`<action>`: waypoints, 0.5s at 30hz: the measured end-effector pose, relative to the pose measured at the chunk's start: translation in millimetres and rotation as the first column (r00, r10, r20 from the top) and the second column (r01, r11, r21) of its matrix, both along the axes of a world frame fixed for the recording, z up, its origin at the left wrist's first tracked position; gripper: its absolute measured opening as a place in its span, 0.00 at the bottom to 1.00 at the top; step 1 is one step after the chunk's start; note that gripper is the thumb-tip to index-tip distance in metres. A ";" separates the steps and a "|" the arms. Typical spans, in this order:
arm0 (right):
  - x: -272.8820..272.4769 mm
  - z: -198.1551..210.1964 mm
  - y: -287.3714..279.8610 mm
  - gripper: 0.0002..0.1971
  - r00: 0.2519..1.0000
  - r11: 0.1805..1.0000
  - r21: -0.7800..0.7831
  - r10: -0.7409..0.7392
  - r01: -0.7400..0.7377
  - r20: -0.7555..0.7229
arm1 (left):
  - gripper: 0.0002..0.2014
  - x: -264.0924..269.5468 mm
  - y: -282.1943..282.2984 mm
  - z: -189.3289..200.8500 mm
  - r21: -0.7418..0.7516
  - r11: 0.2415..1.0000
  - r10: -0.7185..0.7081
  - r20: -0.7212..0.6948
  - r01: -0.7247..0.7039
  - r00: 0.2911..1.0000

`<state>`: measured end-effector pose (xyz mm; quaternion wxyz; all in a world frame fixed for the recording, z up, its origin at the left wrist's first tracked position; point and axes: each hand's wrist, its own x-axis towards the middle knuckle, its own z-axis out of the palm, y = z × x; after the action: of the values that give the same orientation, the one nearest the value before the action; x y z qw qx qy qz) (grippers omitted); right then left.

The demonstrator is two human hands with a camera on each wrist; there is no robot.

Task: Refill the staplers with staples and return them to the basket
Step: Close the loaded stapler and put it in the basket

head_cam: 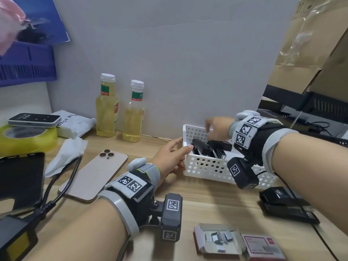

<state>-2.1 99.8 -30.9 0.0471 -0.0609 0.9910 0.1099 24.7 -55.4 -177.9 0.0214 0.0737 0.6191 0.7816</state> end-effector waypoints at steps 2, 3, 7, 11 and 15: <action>4.8 -3.3 -11.7 0.13 0.991 0.998 0.050 0.043 -0.050 0.124 | 0.30 1.4 -0.4 0.0 -0.009 1.000 0.010 -0.006 -0.010 1.000; 4.4 -9.0 -15.9 0.15 0.977 0.992 0.084 0.074 -0.092 0.199 | 0.29 1.5 -0.7 -0.1 -0.012 1.000 0.013 -0.011 -0.013 1.000; 6.4 -19.3 -25.8 0.14 0.960 0.993 0.032 0.099 -0.111 0.261 | 0.26 2.6 -1.9 -0.5 -0.010 1.000 0.025 -0.016 -0.026 1.000; 10.1 -10.5 -32.2 0.13 0.964 0.978 -0.198 0.109 -0.062 0.241 | 0.27 2.8 -0.3 -0.8 0.007 1.000 0.020 -0.008 -0.020 1.000; 13.1 -4.9 -33.0 0.05 0.981 0.976 -0.211 0.096 -0.059 0.169 | 0.26 0.7 -0.3 -2.7 0.029 0.999 0.023 0.001 -0.024 1.000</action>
<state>11.0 66.8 -35.8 0.1246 -0.1137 0.9857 0.0029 25.4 -55.8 -180.6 0.0114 0.0665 0.6084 0.7907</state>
